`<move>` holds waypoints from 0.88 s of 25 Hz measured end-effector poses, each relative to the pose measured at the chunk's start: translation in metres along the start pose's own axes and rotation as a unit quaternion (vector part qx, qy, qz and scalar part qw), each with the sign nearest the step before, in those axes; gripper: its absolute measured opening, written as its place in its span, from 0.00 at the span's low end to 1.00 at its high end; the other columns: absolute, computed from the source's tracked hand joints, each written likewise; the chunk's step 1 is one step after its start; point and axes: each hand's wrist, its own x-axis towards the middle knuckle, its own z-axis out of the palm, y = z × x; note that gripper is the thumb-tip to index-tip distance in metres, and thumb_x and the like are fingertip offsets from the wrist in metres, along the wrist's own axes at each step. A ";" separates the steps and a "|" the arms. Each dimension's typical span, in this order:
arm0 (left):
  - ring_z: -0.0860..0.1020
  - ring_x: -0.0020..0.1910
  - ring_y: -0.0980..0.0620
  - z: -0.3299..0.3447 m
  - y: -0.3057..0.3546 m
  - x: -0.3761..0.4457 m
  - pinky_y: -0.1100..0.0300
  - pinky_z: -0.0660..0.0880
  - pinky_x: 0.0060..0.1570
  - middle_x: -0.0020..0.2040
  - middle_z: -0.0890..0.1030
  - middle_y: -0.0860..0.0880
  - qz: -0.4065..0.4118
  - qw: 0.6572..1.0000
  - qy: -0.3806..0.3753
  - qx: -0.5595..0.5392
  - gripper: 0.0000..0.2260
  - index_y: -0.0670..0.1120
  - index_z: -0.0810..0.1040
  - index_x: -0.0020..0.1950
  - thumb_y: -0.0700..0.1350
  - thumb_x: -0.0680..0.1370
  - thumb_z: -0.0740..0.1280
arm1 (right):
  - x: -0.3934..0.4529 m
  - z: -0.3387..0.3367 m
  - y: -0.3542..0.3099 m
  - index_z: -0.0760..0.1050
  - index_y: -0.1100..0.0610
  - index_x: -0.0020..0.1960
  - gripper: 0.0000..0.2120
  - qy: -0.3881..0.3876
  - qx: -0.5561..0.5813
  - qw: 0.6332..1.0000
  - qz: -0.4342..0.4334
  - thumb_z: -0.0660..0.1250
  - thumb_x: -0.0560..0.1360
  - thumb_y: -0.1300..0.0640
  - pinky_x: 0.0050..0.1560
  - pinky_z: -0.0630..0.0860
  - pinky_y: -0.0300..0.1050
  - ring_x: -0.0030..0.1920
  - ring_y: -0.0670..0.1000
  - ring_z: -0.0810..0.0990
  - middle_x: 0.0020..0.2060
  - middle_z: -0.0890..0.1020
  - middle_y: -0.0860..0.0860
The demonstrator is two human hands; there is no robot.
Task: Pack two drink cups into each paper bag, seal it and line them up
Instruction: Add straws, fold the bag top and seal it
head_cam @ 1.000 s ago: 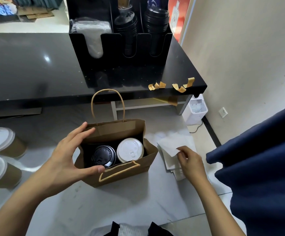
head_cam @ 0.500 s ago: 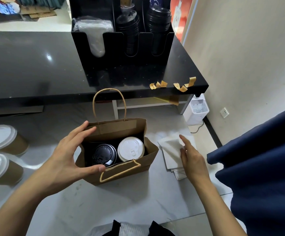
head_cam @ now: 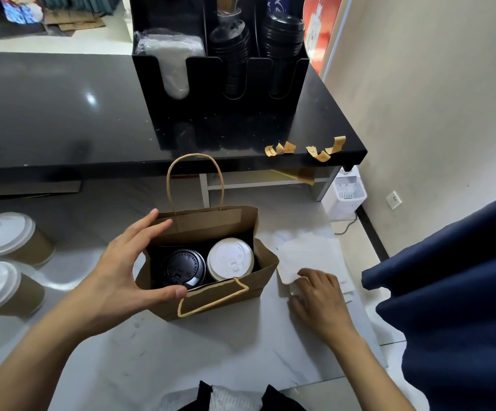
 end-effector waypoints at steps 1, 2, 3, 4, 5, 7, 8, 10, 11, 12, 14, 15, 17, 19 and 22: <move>0.55 0.76 0.63 0.000 -0.001 0.000 0.52 0.58 0.74 0.77 0.50 0.73 0.000 1.000 -0.001 0.000 0.46 0.67 0.61 0.76 0.66 0.61 0.76 | -0.006 0.002 -0.001 0.82 0.55 0.48 0.14 -0.017 0.003 1.000 0.011 0.80 0.65 0.55 0.56 0.73 0.51 0.55 0.55 0.82 0.56 0.83 0.52; 0.54 0.75 0.63 0.001 -0.001 0.000 0.51 0.58 0.74 0.77 0.49 0.74 -0.001 1.000 -0.003 0.001 0.46 0.67 0.61 0.76 0.67 0.61 0.76 | -0.009 0.003 -0.001 0.82 0.55 0.49 0.14 -0.015 0.005 1.000 0.023 0.80 0.66 0.55 0.56 0.74 0.52 0.55 0.55 0.82 0.56 0.83 0.52; 0.54 0.75 0.63 0.001 -0.002 0.000 0.51 0.58 0.74 0.77 0.49 0.74 -0.002 1.000 -0.005 0.000 0.46 0.68 0.60 0.76 0.67 0.61 0.76 | -0.009 0.002 -0.001 0.83 0.56 0.48 0.13 0.003 0.008 0.999 0.035 0.80 0.66 0.58 0.54 0.75 0.52 0.53 0.56 0.83 0.54 0.83 0.52; 0.54 0.75 0.64 0.001 -0.003 0.001 0.52 0.58 0.74 0.77 0.49 0.75 -0.003 1.000 -0.006 -0.001 0.46 0.68 0.60 0.76 0.67 0.61 0.76 | -0.007 0.001 0.000 0.83 0.56 0.46 0.11 0.028 0.010 0.999 0.042 0.81 0.65 0.61 0.51 0.75 0.52 0.50 0.56 0.83 0.51 0.84 0.52; 0.54 0.75 0.64 0.001 -0.003 0.001 0.52 0.58 0.73 0.76 0.49 0.75 -0.003 1.000 -0.006 -0.002 0.46 0.68 0.60 0.76 0.68 0.61 0.76 | -0.005 -0.001 0.001 0.82 0.56 0.43 0.10 0.051 0.011 0.998 0.045 0.81 0.65 0.64 0.48 0.76 0.52 0.47 0.56 0.83 0.47 0.84 0.52; 0.54 0.74 0.65 0.001 -0.004 0.001 0.53 0.58 0.73 0.76 0.49 0.75 0.000 1.000 -0.004 -0.005 0.46 0.69 0.60 0.76 0.68 0.61 0.76 | -0.003 -0.003 0.002 0.83 0.57 0.42 0.11 0.069 0.007 0.997 0.035 0.81 0.64 0.66 0.46 0.77 0.52 0.44 0.57 0.83 0.44 0.84 0.52; 0.54 0.74 0.65 0.001 -0.004 0.001 0.53 0.58 0.73 0.76 0.49 0.75 0.001 1.000 -0.004 -0.006 0.46 0.69 0.60 0.76 0.68 0.61 0.76 | -0.002 -0.003 0.003 0.83 0.57 0.44 0.13 0.061 0.006 0.998 0.026 0.81 0.63 0.66 0.47 0.77 0.53 0.45 0.57 0.84 0.46 0.84 0.52; 0.54 0.75 0.64 0.001 -0.004 0.001 0.52 0.58 0.73 0.76 0.49 0.75 0.000 1.000 -0.005 -0.005 0.46 0.69 0.60 0.76 0.67 0.61 0.76 | -0.003 -0.002 0.005 0.84 0.57 0.48 0.17 0.043 0.002 0.999 0.016 0.81 0.61 0.67 0.51 0.76 0.53 0.49 0.58 0.84 0.49 0.84 0.52; 0.54 0.75 0.64 0.002 -0.003 0.001 0.52 0.58 0.73 0.76 0.49 0.75 -0.001 1.000 -0.005 -0.005 0.46 0.69 0.60 0.76 0.67 0.61 0.76 | -0.003 -0.002 0.006 0.84 0.57 0.48 0.17 0.044 0.001 0.999 0.020 0.81 0.61 0.67 0.51 0.75 0.52 0.48 0.58 0.84 0.49 0.84 0.52; 0.54 0.75 0.64 0.002 -0.003 0.001 0.51 0.58 0.74 0.76 0.49 0.75 -0.001 1.000 -0.005 -0.004 0.46 0.69 0.60 0.76 0.67 0.61 0.76 | -0.003 -0.001 0.006 0.84 0.56 0.46 0.15 0.050 0.003 0.998 0.026 0.82 0.62 0.66 0.50 0.74 0.51 0.47 0.57 0.84 0.47 0.84 0.51; 0.54 0.75 0.63 0.001 -0.002 0.000 0.51 0.58 0.74 0.77 0.49 0.75 -0.002 1.000 -0.004 -0.002 0.46 0.69 0.60 0.76 0.67 0.62 0.76 | -0.001 0.001 0.007 0.84 0.56 0.42 0.10 0.066 0.019 0.997 0.040 0.82 0.65 0.65 0.46 0.74 0.51 0.42 0.57 0.83 0.42 0.84 0.51; 0.54 0.76 0.63 0.001 -0.002 0.000 0.50 0.58 0.74 0.77 0.49 0.74 -0.003 1.000 -0.005 -0.002 0.46 0.68 0.60 0.76 0.67 0.62 0.76 | 0.000 0.002 0.006 0.83 0.56 0.40 0.10 0.067 0.035 0.996 0.054 0.82 0.65 0.65 0.44 0.73 0.50 0.41 0.58 0.82 0.40 0.83 0.50; 0.54 0.76 0.62 0.002 -0.002 0.000 0.50 0.58 0.75 0.77 0.49 0.74 -0.002 1.000 -0.004 0.000 0.46 0.68 0.60 0.77 0.67 0.62 0.76 | 0.002 0.002 0.005 0.83 0.55 0.40 0.09 0.065 0.102 0.986 0.117 0.80 0.67 0.65 0.44 0.71 0.50 0.40 0.57 0.81 0.39 0.83 0.49; 0.54 0.76 0.62 0.002 -0.002 -0.001 0.49 0.58 0.75 0.77 0.49 0.74 -0.001 1.000 -0.003 0.001 0.46 0.69 0.59 0.76 0.67 0.62 0.76 | 0.003 -0.002 0.001 0.83 0.51 0.42 0.09 0.073 0.212 0.952 0.208 0.78 0.70 0.64 0.47 0.73 0.53 0.43 0.53 0.80 0.41 0.83 0.46; 0.54 0.76 0.62 0.002 -0.003 -0.001 0.50 0.59 0.74 0.77 0.48 0.74 0.003 1.000 -0.005 0.002 0.46 0.69 0.58 0.76 0.71 0.62 0.75 | 0.012 -0.018 -0.006 0.79 0.42 0.43 0.10 0.120 0.345 0.878 0.310 0.75 0.74 0.58 0.44 0.73 0.45 0.43 0.46 0.78 0.40 0.82 0.40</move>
